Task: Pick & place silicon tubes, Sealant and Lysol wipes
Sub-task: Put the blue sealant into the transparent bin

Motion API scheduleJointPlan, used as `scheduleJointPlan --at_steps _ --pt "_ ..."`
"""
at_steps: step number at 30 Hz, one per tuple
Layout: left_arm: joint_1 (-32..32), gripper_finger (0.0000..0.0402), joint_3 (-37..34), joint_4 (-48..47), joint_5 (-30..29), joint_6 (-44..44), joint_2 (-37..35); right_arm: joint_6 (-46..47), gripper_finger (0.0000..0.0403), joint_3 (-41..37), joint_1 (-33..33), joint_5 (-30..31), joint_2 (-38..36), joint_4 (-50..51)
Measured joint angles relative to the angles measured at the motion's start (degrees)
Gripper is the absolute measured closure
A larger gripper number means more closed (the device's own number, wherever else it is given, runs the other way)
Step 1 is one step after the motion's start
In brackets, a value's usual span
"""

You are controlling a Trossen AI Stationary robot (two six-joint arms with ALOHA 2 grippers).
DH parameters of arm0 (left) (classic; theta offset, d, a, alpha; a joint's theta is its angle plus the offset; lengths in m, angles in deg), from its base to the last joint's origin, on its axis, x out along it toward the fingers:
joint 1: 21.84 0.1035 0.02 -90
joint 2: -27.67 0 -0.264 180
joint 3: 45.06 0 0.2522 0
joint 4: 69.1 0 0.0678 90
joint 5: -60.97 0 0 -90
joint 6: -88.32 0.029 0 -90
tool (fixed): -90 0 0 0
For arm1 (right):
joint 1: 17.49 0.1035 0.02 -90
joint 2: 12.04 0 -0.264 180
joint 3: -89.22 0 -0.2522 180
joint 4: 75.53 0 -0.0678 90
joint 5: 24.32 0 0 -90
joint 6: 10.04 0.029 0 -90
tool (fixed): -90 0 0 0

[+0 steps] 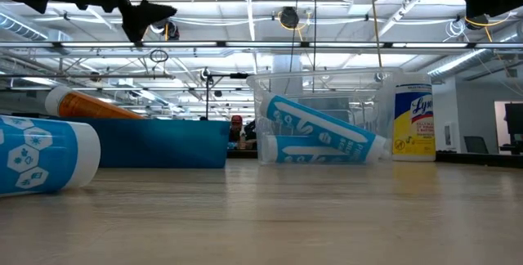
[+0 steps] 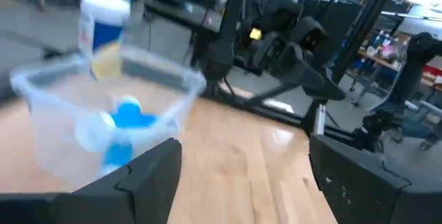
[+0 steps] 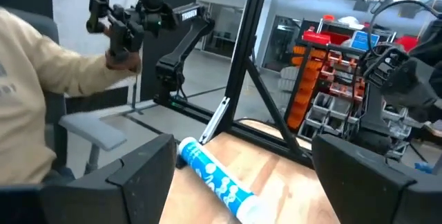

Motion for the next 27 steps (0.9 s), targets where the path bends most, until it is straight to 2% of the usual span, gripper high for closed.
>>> scheduleJointPlan --at_steps 4,7,10,13,16,20,24,27 --pt "-3.5 0.0091 0.0 0.1 3.9 -7.8 1.9 -1.2 0.0090 -0.1 0.0 -0.1 0.0 -0.8" --pt "-10.7 0.0091 0.1 6.3 4.9 -10.0 5.5 -1.4 0.0090 -0.1 0.0 -1.5 0.0 -0.7" --pt "-21.1 0.0092 1.2 9.9 -4.2 -10.7 12.3 -2.7 0.0090 -0.1 0.0 -3.0 0.0 0.0" --pt "-29.5 0.0092 7.6 5.5 -14.2 -15.2 21.2 -4.2 0.0090 -0.1 0.0 -3.3 0.0 1.0" --pt "-34.8 0.0092 19.9 -11.4 -17.3 -25.0 30.3 -5.7 0.0090 -0.1 0.0 -3.1 -0.8 1.7" --pt "-37.7 0.0092 39.2 -39.1 -15.9 -41.0 44.1 -7.1 0.0090 -0.1 0.0 -2.9 -3.7 4.1" --pt "-37.4 0.0092 55.7 -60.9 -7.9 -47.9 56.4 -7.2 0.0090 -0.1 0.0 -2.8 -7.8 7.8" --pt "-37.3 0.0092 63.2 -69.4 -1.0 -50.7 63.6 -7.9 0.0090 -0.1 0.0 -2.8 -10.4 11.3"
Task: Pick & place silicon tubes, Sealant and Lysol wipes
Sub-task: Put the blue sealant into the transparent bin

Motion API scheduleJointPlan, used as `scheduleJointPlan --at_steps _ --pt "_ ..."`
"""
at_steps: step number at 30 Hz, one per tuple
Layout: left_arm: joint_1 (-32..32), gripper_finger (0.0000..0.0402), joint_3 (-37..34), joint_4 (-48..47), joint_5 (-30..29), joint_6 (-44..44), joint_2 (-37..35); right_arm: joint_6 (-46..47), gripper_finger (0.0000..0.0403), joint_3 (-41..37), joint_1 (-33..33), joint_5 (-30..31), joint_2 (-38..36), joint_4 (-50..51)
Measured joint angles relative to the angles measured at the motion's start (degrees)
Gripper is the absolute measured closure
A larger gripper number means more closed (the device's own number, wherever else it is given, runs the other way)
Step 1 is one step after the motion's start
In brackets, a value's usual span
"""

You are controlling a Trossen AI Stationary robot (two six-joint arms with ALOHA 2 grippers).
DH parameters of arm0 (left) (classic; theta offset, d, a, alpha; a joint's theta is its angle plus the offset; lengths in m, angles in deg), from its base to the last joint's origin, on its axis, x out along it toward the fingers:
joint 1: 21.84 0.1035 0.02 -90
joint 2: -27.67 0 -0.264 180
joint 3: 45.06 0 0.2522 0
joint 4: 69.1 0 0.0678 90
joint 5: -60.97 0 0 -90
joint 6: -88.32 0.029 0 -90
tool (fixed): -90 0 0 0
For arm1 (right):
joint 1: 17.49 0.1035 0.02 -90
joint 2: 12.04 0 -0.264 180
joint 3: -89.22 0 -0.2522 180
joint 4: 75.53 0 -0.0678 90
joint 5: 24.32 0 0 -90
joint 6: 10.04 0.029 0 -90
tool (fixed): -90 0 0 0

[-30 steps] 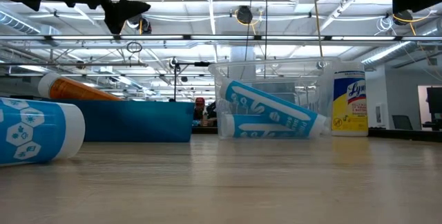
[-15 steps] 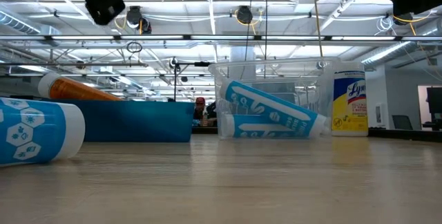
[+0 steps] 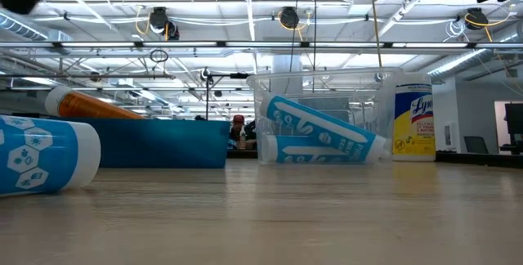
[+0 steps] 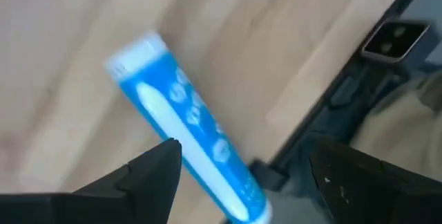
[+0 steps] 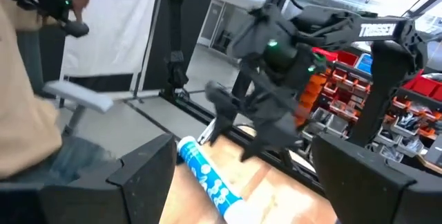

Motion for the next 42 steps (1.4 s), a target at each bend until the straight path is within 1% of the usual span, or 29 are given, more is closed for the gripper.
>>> scheduleJointPlan --at_steps 3,6,9,10,14,18,22,24,28,35,39,42 --pt "0.0 0.0092 2.4 -0.4 4.8 -1.9 4.6 -2.1 0.0090 0.0 0.0 0.0 -1.2 2.8" --pt "-0.5 0.0092 2.4 0.0 8.2 -6.4 7.7 -3.9 0.0090 0.0 0.0 0.0 -1.6 3.9" --pt "-0.6 0.0092 2.4 -1.0 13.6 -10.9 10.0 -5.5 0.0090 0.0 0.0 0.0 -1.6 4.1" --pt "-1.0 0.0092 2.4 -1.4 14.3 -11.9 10.4 -6.1 0.0090 0.0 0.0 0.0 -1.6 4.0" --pt "-2.9 0.0092 2.4 -3.5 14.7 -16.3 11.3 -8.0 0.0090 0.0 0.0 0.0 -1.6 3.8" --pt "-4.4 0.0092 2.1 -3.2 13.8 -20.8 11.3 -9.5 0.0090 0.0 0.0 0.0 -1.6 3.6" --pt "-4.9 0.0092 0.2 -3.2 16.4 -24.0 11.3 -9.3 0.0090 0.0 0.0 0.0 -1.6 3.6" --pt "-4.9 0.0092 -0.9 -1.4 17.5 -24.7 11.3 -9.3 0.0090 0.0 0.0 0.0 -1.6 3.8" --pt "-4.9 0.0092 -4.4 5.4 17.4 -25.1 11.3 -7.6 0.0090 0.0 0.0 0.0 -1.6 3.8" --pt "-5.8 0.0092 -13.5 17.7 17.5 -26.9 11.3 -4.8 0.0090 0.0 0.0 -0.1 -1.6 3.4" --pt "-7.0 0.0093 -16.4 22.2 20.1 -24.0 10.8 -4.6 0.0090 0.0 0.0 -0.1 -1.5 3.4" --pt "-7.8 0.0115 -16.6 22.2 22.8 -20.9 10.8 -4.6 0.0090 0.0 0.0 -0.1 -1.5 3.4"
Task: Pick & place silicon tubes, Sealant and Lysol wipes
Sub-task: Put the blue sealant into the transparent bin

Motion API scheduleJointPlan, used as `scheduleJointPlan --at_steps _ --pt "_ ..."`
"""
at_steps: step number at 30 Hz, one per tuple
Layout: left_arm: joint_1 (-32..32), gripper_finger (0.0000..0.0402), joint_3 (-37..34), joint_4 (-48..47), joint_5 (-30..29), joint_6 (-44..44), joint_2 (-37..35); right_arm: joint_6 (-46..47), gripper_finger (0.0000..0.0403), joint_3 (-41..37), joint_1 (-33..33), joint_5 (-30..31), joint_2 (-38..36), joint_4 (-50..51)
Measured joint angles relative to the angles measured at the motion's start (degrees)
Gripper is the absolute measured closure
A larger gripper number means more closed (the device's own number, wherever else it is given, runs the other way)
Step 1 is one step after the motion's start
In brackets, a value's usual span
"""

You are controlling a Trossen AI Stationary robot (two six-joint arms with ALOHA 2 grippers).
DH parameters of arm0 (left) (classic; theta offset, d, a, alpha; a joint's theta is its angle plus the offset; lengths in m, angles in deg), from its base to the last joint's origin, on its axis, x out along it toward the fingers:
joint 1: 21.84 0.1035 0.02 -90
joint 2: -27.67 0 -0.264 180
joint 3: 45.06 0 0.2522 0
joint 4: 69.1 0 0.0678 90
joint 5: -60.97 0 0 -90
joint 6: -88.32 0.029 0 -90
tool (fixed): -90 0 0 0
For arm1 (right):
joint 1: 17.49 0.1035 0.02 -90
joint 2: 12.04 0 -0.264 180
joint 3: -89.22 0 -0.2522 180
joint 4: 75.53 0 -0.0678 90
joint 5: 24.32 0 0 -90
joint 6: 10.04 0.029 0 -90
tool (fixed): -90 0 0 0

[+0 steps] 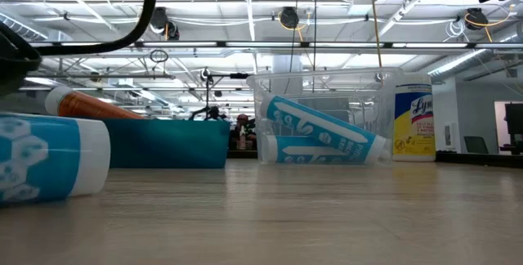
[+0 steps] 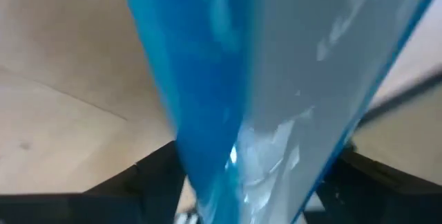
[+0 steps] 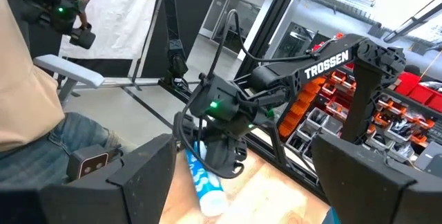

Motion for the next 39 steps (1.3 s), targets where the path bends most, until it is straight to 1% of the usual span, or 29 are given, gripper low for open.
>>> scheduleJointPlan --at_steps 2,4,8,11,13,16,20,24,30,32,34,39 --pt "-0.2 0.0146 0.0 0.9 2.6 1.1 -0.4 0.0 0.0090 0.0 0.0 0.0 0.0 0.0" --pt "-0.4 0.0181 -0.3 1.0 3.2 2.7 -1.2 0.0 0.0090 0.0 0.0 0.0 0.0 0.0" --pt "-0.4 0.0185 -0.4 0.8 2.9 4.1 -5.2 0.0 0.0090 0.0 0.0 1.0 0.0 0.6" --pt "-0.6 0.0185 -0.3 -0.5 -0.2 3.1 -8.7 0.0 0.0090 0.0 0.0 5.7 0.0 1.1" --pt "-0.9 0.0185 -0.3 -2.1 -3.9 2.4 -11.1 0.0 0.0090 0.0 0.0 9.2 0.0 1.1" --pt "-1.9 0.0185 -0.3 -6.0 -11.6 2.4 -15.3 0.0 0.0090 0.0 0.0 14.8 0.0 1.3" --pt "-3.4 0.0185 -0.3 -12.2 -21.2 1.9 -20.1 0.0 0.0090 0.0 -0.1 19.5 0.0 1.3" --pt "-5.8 0.0185 -0.3 -16.3 -31.4 1.9 -23.1 0.0 0.0090 0.0 -0.3 19.6 0.0 1.3" --pt "-9.0 0.0185 -0.2 -16.7 -50.5 10.2 -25.6 0.0 0.0090 0.0 -0.3 19.6 0.0 1.3" --pt "-9.0 0.0185 -0.2 -16.2 -55.2 13.3 -25.7 0.0 0.0090 0.0 -0.3 19.6 0.0 1.3" --pt "-8.6 0.0185 -0.2 -15.4 -58.3 16.9 -25.7 0.0 0.0090 0.0 -0.3 19.6 0.0 1.3" --pt "-5.6 0.0185 -0.2 -11.7 -58.2 26.5 -25.7 1.6 0.0090 0.0 -0.3 19.7 0.2 1.4"
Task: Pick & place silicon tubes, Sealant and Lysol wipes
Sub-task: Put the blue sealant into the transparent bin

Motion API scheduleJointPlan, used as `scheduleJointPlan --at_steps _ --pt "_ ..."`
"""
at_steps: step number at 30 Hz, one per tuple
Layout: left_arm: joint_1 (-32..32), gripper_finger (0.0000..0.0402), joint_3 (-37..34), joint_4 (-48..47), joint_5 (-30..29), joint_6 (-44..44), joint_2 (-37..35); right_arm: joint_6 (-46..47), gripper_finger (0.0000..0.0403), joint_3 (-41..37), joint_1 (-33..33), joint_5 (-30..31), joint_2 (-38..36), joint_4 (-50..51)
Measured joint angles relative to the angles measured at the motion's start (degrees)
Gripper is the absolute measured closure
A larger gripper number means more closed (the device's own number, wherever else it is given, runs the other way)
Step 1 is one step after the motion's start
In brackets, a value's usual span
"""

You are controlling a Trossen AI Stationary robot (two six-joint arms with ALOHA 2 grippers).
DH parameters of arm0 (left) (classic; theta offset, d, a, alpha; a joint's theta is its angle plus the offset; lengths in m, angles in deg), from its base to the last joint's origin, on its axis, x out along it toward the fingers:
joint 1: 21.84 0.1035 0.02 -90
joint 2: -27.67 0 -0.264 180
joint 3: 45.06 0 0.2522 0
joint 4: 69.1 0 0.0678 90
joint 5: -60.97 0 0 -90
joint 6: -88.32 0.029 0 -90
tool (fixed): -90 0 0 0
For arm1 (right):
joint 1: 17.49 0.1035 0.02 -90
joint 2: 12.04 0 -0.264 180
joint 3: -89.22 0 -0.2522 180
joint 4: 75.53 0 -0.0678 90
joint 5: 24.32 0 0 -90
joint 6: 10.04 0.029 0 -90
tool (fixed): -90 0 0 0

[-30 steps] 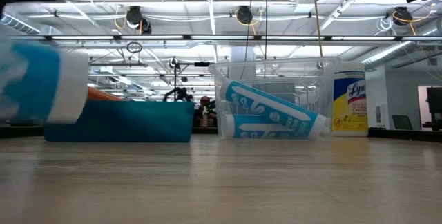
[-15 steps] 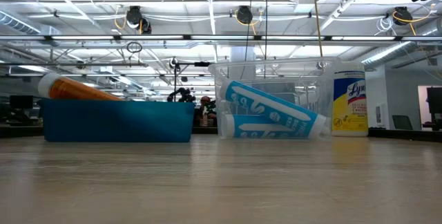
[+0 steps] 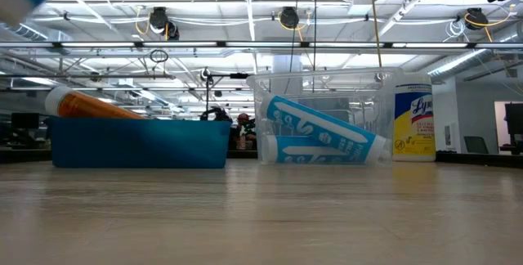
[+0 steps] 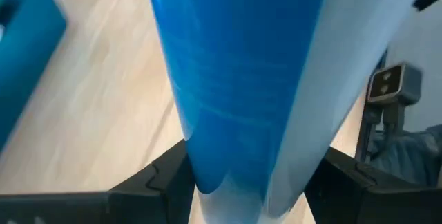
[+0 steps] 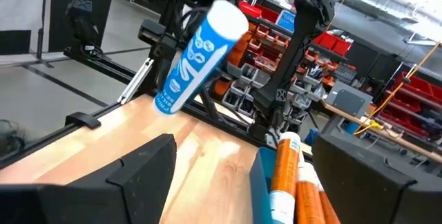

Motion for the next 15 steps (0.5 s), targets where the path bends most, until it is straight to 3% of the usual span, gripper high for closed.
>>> scheduleJointPlan --at_steps 3,15 --pt "2.3 0.0185 0.0 5.5 0.5 8.2 0.0 1.6 0.0090 0.0 0.0 0.0 0.0 0.0" --pt "12.2 0.0185 0.0 26.5 15.7 37.0 0.0 4.4 0.0090 0.0 0.0 0.0 0.0 1.7"
